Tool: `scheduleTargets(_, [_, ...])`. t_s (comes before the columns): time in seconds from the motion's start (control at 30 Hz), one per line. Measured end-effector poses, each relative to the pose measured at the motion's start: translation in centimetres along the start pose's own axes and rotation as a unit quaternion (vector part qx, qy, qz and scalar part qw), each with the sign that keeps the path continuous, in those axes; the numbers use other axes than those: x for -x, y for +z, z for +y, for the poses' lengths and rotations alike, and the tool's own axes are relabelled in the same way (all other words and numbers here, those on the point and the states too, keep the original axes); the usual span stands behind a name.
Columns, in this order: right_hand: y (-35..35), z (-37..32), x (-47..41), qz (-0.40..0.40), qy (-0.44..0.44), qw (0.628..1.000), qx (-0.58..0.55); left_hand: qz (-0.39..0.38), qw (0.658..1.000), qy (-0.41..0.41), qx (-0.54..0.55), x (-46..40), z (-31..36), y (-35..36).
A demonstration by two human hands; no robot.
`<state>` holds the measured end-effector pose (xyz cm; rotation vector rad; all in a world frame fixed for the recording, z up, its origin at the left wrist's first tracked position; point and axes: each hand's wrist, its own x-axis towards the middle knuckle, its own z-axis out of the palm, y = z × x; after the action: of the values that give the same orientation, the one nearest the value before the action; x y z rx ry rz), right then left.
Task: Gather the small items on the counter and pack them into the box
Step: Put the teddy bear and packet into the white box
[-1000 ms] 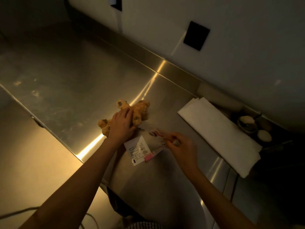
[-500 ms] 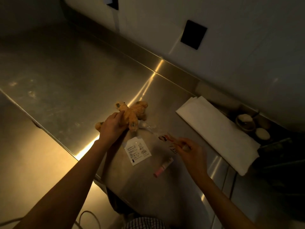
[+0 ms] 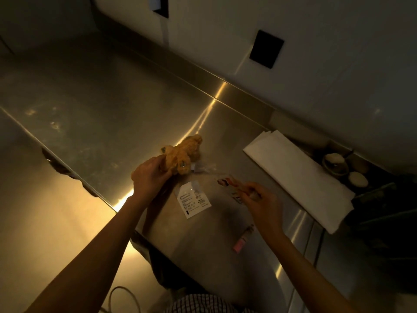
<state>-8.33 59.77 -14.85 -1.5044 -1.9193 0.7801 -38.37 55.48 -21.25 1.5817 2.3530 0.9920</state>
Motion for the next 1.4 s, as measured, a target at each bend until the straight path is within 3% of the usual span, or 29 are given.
scheduleTargets(0.17, [-1.2,0.6,0.4,0.017,0.006,1.0,0.009,0.046,0.999,0.026,0.008,-0.1,2.6,-1.5])
scheduleTargets(0.33, [-4.2,0.1,1.5,0.089,-0.012,0.996,-0.013,0.06,0.996,0.06,0.01,-0.6,7.5,-2.9])
scheduleTargets(0.83, [-19.1,6.3,10.1,0.282,0.045,0.958,-0.012,-0.056,0.98,0.185,0.053,3.4,26.0,1.9])
scheduleTargets(1.2, [-33.7,12.0,18.6,0.415,0.049,0.906,0.073,-0.121,0.939,0.296,0.124,11.6,45.0,6.7])
scheduleTargets(1.4, [-40.5,17.0,24.4,0.444,0.087,0.89,0.062,-0.151,0.916,0.343,0.146,17.5,52.5,9.8])
